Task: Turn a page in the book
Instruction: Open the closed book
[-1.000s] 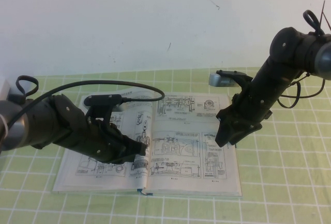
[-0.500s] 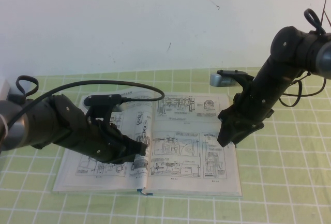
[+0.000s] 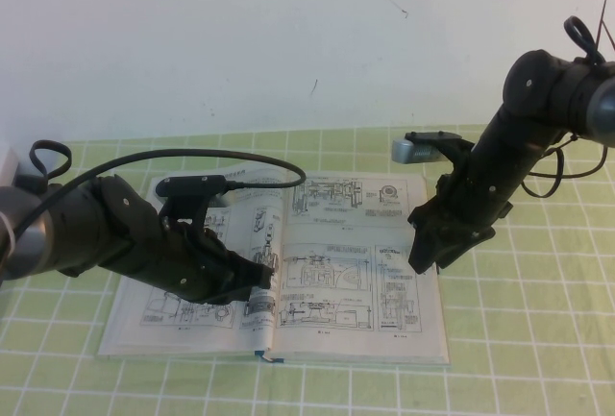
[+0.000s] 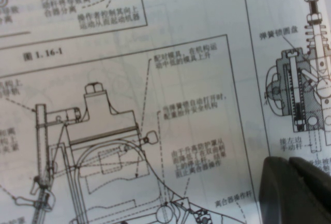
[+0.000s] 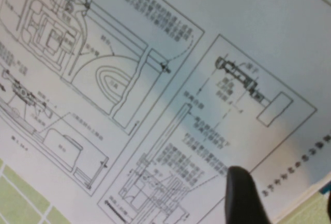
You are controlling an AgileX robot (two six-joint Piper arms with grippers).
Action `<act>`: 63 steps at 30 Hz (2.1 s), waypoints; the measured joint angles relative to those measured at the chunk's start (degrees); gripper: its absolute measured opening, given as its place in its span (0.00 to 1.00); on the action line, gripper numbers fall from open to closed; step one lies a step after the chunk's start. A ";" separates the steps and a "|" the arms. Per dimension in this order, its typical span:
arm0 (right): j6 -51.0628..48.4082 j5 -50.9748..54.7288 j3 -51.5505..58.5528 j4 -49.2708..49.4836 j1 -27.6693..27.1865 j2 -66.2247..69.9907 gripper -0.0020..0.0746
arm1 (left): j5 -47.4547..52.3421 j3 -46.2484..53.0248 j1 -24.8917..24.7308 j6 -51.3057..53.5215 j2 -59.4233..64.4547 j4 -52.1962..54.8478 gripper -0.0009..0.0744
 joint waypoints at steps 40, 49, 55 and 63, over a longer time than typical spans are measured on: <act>-10.78 1.43 0.00 26.85 -0.45 0.00 0.44 | 0.49 0.00 0.22 2.42 0.19 -3.12 0.01; -12.66 1.86 0.00 31.24 -0.24 0.00 0.37 | 0.81 0.00 0.22 2.67 0.19 -3.44 0.01; -9.71 2.42 -5.19 27.32 -0.11 0.10 0.37 | 0.95 0.00 0.22 2.77 0.19 -3.53 0.01; -3.79 2.66 -9.69 16.43 1.45 0.23 0.37 | 4.17 0.00 0.22 5.46 -0.43 -5.40 0.01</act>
